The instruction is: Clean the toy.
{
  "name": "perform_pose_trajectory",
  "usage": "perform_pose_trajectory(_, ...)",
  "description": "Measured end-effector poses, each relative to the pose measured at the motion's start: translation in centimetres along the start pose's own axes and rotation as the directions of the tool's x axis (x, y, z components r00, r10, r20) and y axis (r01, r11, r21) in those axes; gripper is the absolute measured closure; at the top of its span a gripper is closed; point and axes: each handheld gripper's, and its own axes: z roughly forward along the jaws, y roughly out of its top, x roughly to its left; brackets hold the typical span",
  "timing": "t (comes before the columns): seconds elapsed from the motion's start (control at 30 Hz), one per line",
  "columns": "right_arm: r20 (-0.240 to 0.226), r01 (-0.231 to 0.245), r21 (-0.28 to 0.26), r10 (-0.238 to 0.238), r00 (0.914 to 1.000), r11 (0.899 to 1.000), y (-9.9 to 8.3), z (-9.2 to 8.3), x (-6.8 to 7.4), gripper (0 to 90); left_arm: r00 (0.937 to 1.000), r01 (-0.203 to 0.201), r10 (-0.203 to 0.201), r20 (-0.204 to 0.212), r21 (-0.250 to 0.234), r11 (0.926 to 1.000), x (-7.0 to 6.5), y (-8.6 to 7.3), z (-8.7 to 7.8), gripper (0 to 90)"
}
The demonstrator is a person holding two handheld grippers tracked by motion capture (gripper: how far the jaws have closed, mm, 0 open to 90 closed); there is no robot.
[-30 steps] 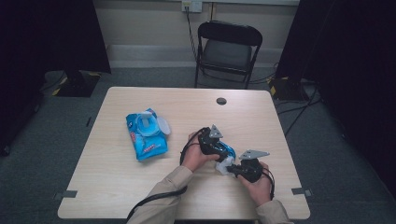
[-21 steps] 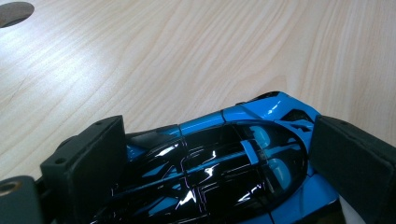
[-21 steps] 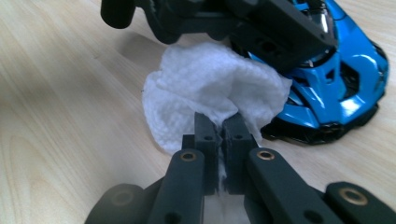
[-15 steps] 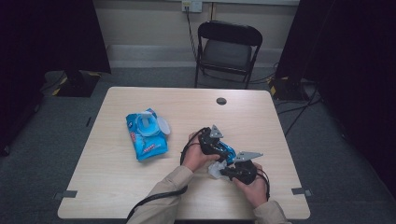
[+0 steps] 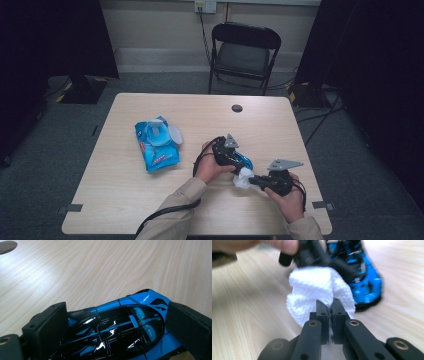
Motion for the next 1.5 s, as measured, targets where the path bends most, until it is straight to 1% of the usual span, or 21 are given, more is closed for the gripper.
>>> perform_pose_trajectory(0.1, 0.024, -0.032, -0.041, 0.033, 0.9992, 0.999, 0.2, -1.4, -1.0, 87.5, 1.0, 0.004, -0.004, 0.002, -0.007, 1.0, -0.1, 0.0, 0.0, 4.3)
perform_pose_trajectory(0.2, 0.072, -0.043, -0.067, 0.047, 0.9963, 0.997, 0.7, -2.6, -2.2, 87.5, 1.0, 0.001, -0.001, 0.002, -0.006, 1.0, 0.0, -0.1, 0.0, 4.3)
perform_pose_trajectory(0.3, 0.119, -0.061, -0.079, 0.07, 0.9904, 0.995, 1.2, -3.2, -3.6, 87.4, 1.0, -0.003, 0.003, 0.005, -0.002, 1.0, 0.0, 0.0, 0.0, 4.4)
perform_pose_trajectory(0.37, 0.155, -0.063, -0.078, 0.074, 0.985, 0.995, 1.5, -3.3, -4.4, 87.4, 1.0, -0.004, 0.004, 0.007, -0.002, 1.0, 0.0, 0.0, 0.0, 4.3)
perform_pose_trajectory(0.4, 0.168, -0.075, -0.075, 0.087, 0.9819, 0.994, 1.6, -3.3, -4.9, 87.4, 1.0, -0.002, 0.002, 0.007, -0.001, 1.0, 0.0, 0.0, 0.0, 4.3)
perform_pose_trajectory(0.47, 0.189, -0.084, -0.066, 0.096, 0.9773, 0.994, 1.7, -3.0, -5.5, 87.4, 1.0, -0.002, 0.002, 0.007, 0.002, 1.0, 0.0, 0.0, 0.0, 4.3)
perform_pose_trajectory(0.53, 0.197, -0.094, -0.062, 0.105, 0.9747, 0.994, 1.8, -2.5, -5.9, 87.4, 1.0, -0.002, 0.002, 0.007, 0.004, 1.0, 0.0, 0.0, 0.0, 4.3)
perform_pose_trajectory(0.7, 0.234, -0.109, -0.017, 0.11, 0.9659, 0.994, 1.8, -0.5, -6.6, 87.4, 1.0, -0.004, 0.004, 0.009, 0.002, 1.0, 0.0, 0.0, 0.0, 4.4)
perform_pose_trajectory(0.73, 0.234, -0.113, -0.01, 0.112, 0.9658, 0.994, 1.7, -0.1, -6.7, 87.4, 0.9999, -0.004, 0.004, 0.01, 0.001, 1.0, 0.0, 0.0, 0.0, 4.4)
perform_pose_trajectory(0.8, 0.242, -0.11, 0.02, 0.102, 0.965, 0.994, 1.5, 0.8, -6.7, 87.4, 0.9999, -0.004, 0.004, 0.01, 0.0, 1.0, 0.0, 0.0, 0.0, 4.4)
perform_pose_trajectory(0.9, 0.24, -0.111, 0.044, 0.098, 0.9658, 0.993, 1.1, 2.0, -6.6, 87.3, 1.0, -0.004, 0.004, 0.008, 0.002, 1.0, -0.1, 0.0, 0.0, 4.3)
perform_pose_trajectory(1.0, 0.233, -0.109, 0.066, 0.091, 0.9683, 0.992, 0.9, 3.0, -6.3, 87.2, 0.9999, -0.006, 0.006, 0.009, 0.001, 1.0, -0.1, 0.0, 0.0, 4.4)
perform_pose_trajectory(1.03, 0.229, -0.098, 0.073, 0.079, 0.9701, 0.992, 0.8, 3.3, -6.3, 87.2, 0.9999, -0.005, 0.006, 0.009, -0.003, 1.0, -0.1, 0.0, 0.0, 4.4)
perform_pose_trajectory(1.07, 0.221, -0.095, 0.066, 0.078, 0.9722, 0.993, 0.6, 3.6, -6.1, 87.1, 0.9999, -0.004, 0.004, 0.01, -0.005, 1.0, -0.1, 0.0, 0.0, 4.4)
perform_pose_trajectory(1.17, 0.209, -0.096, 0.056, 0.082, 0.9744, 0.994, 0.6, 3.8, -5.9, 87.1, 1.0, -0.004, 0.004, 0.009, -0.006, 1.0, -0.1, 0.0, 0.0, 4.3)
perform_pose_trajectory(1.27, 0.198, -0.08, 0.058, 0.067, 0.9779, 0.995, 0.7, 4.0, -5.6, 87.1, 1.0, -0.001, 0.001, 0.007, -0.006, 1.0, -0.1, 0.0, 0.1, 4.4)
perform_pose_trajectory(1.5, 0.189, -0.06, 0.052, 0.049, 0.9807, 0.997, 0.4, 4.0, -5.3, 87.2, 1.0, -0.001, 0.001, 0.005, -0.01, 0.9999, -0.1, -0.1, 0.1, 4.4)
